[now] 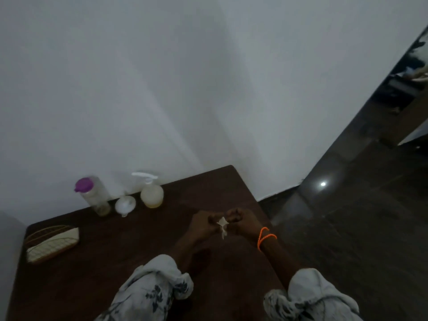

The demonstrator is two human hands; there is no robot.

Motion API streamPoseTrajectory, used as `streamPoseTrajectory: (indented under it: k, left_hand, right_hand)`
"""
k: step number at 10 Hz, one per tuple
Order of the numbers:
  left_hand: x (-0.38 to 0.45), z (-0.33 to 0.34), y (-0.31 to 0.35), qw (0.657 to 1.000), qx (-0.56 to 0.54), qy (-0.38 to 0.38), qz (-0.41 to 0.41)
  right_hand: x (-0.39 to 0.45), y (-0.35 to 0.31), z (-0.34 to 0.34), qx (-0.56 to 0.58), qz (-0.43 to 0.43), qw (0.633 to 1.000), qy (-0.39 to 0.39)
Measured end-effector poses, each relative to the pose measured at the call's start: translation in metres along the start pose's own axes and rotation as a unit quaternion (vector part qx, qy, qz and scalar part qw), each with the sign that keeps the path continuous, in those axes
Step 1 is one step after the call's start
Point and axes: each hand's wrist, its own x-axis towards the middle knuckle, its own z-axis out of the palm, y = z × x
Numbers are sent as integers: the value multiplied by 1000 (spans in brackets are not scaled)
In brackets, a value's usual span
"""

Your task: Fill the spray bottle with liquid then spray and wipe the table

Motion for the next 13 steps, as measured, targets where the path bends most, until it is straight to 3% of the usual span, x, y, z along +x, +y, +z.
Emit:
streamPoseTrajectory:
  k: [3, 5, 9, 10, 11, 13]
  left_hand:
    - [93, 104, 89, 999, 28, 20, 9]
    - [132, 157, 133, 997, 74, 14, 31]
    - [210, 188, 175, 995, 79, 57, 32]
    - [244, 188, 171, 994, 77, 74, 28]
    - [275, 187, 156, 989, 141, 41, 17]
    - [267, 174, 139, 977, 206, 2, 58]
  right_hand:
    - [22, 23, -165, -28, -15, 999, 25]
    - [42, 43, -233, -115, -45, 988, 91]
    - [94, 34, -270, -130, -73, 956, 252]
    - [118, 25, -282, -151, -92, 948, 266]
    - [140, 26, -293, -185, -95, 945, 251]
    - [145, 42, -298, -222, -40, 943, 244]
